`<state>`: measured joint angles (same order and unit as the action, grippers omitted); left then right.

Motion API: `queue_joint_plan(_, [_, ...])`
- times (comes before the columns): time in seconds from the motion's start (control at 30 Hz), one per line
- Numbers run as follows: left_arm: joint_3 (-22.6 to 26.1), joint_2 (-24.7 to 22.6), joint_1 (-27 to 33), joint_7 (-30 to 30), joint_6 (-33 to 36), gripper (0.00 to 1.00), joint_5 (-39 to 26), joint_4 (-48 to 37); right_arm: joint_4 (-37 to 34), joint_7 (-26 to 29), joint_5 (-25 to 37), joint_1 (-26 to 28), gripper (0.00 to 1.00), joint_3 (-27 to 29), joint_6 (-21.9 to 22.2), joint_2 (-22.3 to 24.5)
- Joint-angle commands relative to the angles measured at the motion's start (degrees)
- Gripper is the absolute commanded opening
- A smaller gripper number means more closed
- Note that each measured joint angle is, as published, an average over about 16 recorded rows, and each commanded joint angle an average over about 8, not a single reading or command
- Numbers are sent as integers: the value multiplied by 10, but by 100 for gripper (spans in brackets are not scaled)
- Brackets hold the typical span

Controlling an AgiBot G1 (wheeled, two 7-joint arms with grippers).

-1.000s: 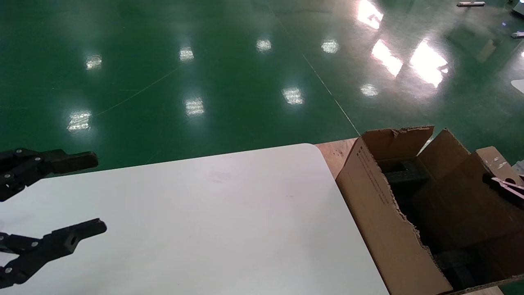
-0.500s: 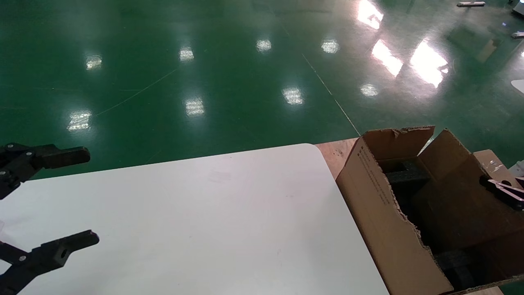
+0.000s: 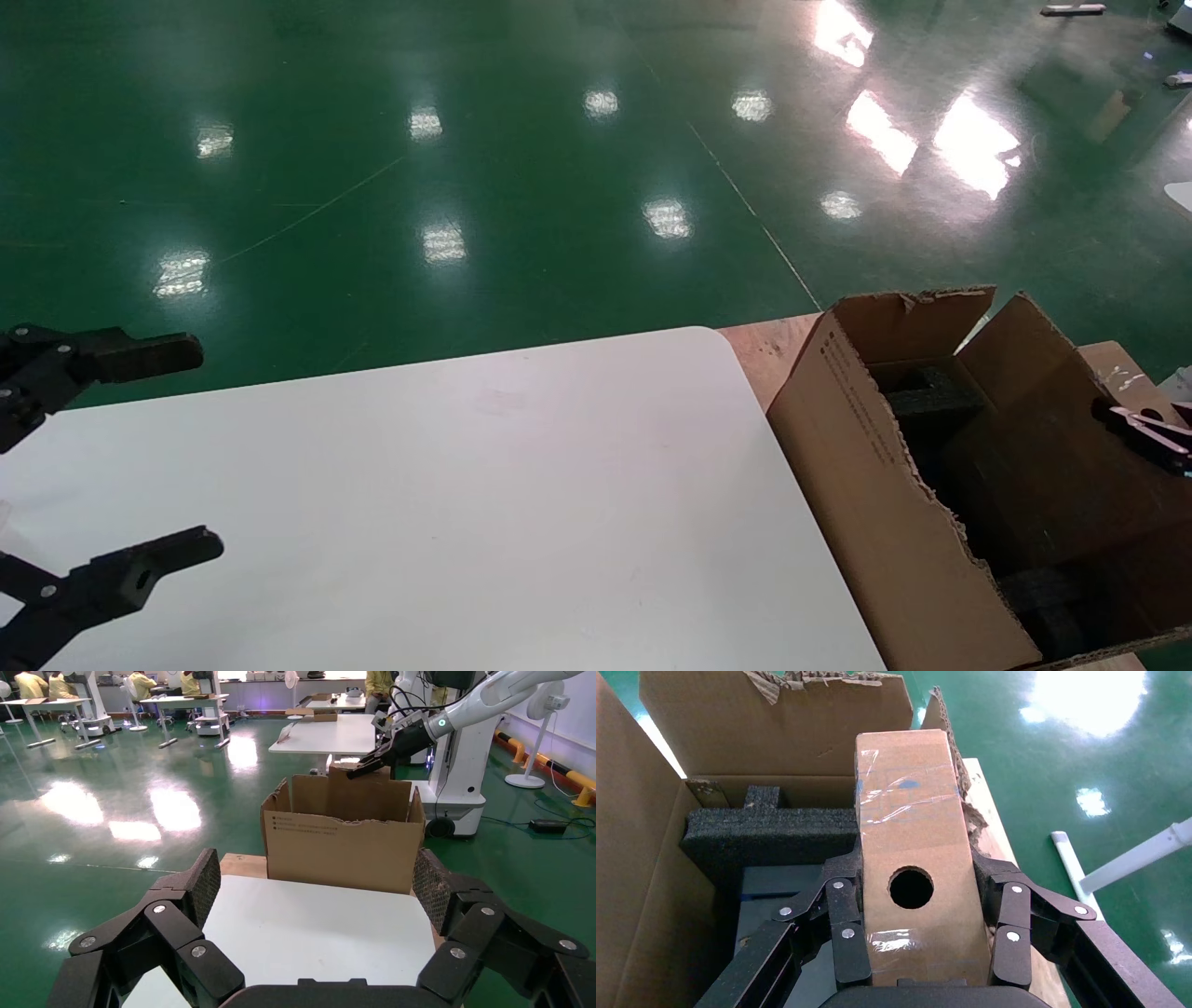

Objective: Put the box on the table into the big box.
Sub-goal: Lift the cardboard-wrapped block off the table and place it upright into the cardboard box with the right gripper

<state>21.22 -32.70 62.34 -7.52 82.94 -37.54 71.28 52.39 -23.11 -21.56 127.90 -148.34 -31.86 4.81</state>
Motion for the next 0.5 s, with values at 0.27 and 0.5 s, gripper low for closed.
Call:
queue_joint_plan(0.27, [0,0,0,0,0,100,0,0,-5,-32,-68,11,0,-43,-7,-26])
queue_joint_plan(0.5, [0,0,0,0,0,100,0,0,-5,-54,-125,3,0,-69,-7,-40])
